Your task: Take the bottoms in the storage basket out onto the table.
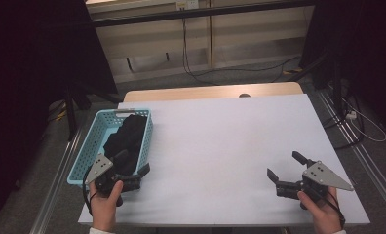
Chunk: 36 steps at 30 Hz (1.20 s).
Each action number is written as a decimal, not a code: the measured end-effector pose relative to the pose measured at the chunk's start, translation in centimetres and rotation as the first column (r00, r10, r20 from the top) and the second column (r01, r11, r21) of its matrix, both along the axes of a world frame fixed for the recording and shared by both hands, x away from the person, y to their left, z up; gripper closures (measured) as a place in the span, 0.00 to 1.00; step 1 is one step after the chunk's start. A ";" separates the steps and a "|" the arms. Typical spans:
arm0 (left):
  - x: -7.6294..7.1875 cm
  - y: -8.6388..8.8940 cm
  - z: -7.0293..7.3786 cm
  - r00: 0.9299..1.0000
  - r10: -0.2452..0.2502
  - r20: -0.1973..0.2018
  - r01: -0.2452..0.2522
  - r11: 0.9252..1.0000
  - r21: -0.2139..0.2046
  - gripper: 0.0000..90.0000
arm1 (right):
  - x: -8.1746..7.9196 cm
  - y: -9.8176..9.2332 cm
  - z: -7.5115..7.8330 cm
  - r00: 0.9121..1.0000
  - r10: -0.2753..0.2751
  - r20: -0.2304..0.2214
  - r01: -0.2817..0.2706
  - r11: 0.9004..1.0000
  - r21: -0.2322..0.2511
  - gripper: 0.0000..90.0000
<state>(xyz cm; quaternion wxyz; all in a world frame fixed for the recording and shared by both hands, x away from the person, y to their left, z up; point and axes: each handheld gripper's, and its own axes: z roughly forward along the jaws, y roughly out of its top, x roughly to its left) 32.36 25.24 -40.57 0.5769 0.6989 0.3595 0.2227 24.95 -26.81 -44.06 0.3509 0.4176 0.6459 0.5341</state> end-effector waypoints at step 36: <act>0.9 -0.5 2.9 1.000 0.001 0.022 0.000 0.999 -0.044 0.02 | -0.5 0.2 0.0 0.998 0.059 -0.010 -0.059 0.998 -0.018 0.01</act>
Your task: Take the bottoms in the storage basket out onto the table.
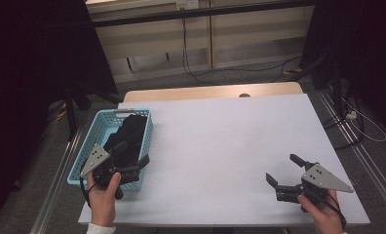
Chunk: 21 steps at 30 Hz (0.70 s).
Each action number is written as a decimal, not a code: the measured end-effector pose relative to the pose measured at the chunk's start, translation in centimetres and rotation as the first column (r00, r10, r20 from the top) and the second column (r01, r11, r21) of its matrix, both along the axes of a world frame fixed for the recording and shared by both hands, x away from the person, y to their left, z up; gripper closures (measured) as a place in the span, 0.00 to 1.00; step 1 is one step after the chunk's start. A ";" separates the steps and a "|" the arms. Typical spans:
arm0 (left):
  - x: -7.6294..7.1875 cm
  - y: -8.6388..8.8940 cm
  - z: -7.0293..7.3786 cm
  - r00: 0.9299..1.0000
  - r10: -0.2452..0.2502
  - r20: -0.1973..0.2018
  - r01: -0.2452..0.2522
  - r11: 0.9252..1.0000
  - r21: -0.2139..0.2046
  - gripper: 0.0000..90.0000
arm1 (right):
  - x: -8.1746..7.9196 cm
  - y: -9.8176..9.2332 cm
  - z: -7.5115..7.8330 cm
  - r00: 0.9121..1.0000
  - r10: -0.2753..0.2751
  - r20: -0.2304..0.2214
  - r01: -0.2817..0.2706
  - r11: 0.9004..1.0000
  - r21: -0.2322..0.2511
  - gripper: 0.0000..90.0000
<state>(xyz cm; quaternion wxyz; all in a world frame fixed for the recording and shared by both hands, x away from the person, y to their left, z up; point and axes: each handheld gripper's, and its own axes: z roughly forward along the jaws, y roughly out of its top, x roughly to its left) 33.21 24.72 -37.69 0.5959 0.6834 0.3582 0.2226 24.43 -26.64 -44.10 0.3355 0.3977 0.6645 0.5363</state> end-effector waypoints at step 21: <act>2.9 -0.1 4.1 1.000 -0.017 0.021 0.016 1.000 0.025 0.02 | -0.2 0.1 -0.1 1.000 0.020 -0.017 -0.020 1.000 -0.011 0.01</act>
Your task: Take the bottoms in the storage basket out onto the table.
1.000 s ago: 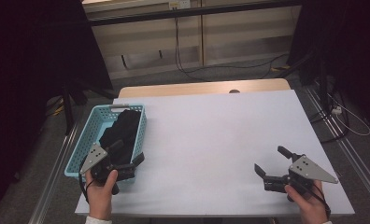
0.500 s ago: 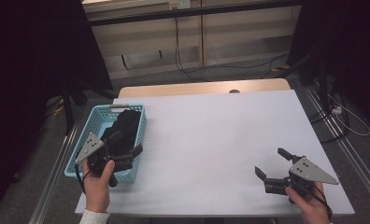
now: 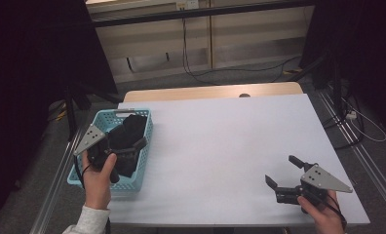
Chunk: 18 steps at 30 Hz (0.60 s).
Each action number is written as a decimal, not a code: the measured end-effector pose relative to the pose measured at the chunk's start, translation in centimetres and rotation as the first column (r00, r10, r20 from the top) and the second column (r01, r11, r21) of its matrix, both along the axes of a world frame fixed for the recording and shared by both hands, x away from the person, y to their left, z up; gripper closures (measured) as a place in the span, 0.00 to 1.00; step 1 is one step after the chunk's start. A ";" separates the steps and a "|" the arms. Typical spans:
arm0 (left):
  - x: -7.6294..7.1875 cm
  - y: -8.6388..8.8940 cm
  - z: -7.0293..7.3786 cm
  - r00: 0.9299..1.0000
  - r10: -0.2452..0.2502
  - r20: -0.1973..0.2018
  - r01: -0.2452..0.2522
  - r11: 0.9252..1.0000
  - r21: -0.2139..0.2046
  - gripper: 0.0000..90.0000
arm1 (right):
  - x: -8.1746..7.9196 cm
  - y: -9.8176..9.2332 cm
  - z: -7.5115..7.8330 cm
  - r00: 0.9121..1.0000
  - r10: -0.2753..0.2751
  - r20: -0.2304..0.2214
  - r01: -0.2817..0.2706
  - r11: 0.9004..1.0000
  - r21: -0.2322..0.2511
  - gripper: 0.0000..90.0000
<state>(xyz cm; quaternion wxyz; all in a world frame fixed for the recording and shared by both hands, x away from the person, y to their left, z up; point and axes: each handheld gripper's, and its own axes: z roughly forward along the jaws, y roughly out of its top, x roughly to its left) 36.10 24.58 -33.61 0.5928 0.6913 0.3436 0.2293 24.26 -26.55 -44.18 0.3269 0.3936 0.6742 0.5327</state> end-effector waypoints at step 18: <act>4.6 1.6 -1.5 0.994 0.073 -0.079 -0.070 0.997 0.033 0.02 | 0.0 0.0 -0.1 1.000 0.009 -0.010 -0.009 1.000 -0.002 0.01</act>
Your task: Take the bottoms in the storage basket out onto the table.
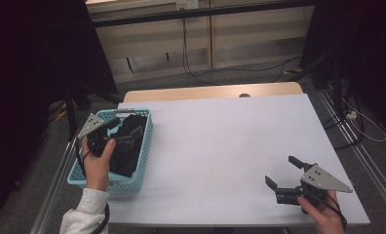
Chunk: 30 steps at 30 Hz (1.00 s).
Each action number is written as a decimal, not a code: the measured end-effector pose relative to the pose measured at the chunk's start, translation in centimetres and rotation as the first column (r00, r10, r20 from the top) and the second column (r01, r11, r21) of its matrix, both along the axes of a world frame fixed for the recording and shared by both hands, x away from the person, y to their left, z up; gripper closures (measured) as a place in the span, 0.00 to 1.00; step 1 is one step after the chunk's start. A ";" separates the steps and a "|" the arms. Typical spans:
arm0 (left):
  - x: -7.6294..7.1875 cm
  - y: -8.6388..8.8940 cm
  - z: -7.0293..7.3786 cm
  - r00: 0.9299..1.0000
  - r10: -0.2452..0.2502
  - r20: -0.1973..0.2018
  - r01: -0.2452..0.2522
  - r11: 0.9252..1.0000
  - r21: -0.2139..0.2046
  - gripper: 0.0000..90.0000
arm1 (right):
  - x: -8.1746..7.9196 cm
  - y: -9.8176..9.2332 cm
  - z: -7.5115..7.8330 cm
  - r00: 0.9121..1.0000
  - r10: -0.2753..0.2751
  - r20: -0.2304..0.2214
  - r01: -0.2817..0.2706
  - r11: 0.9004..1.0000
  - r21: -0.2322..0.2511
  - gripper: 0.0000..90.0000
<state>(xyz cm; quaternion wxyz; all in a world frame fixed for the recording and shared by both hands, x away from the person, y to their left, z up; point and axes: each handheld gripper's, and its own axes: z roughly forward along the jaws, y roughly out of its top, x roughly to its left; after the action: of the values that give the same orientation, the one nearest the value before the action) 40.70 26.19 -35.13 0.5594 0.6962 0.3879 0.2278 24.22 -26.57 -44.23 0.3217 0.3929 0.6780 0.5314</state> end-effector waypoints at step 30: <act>4.5 1.3 -1.6 0.992 0.051 -0.115 -0.038 0.993 0.109 0.03 | 0.1 -0.2 0.0 1.000 -0.004 -0.001 0.004 1.000 0.016 0.01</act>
<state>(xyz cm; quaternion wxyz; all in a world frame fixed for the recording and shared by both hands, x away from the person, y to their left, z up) 45.19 27.46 -36.72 0.4924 0.7284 0.4229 0.2191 24.28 -26.79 -44.24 0.3192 0.3971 0.6731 0.5360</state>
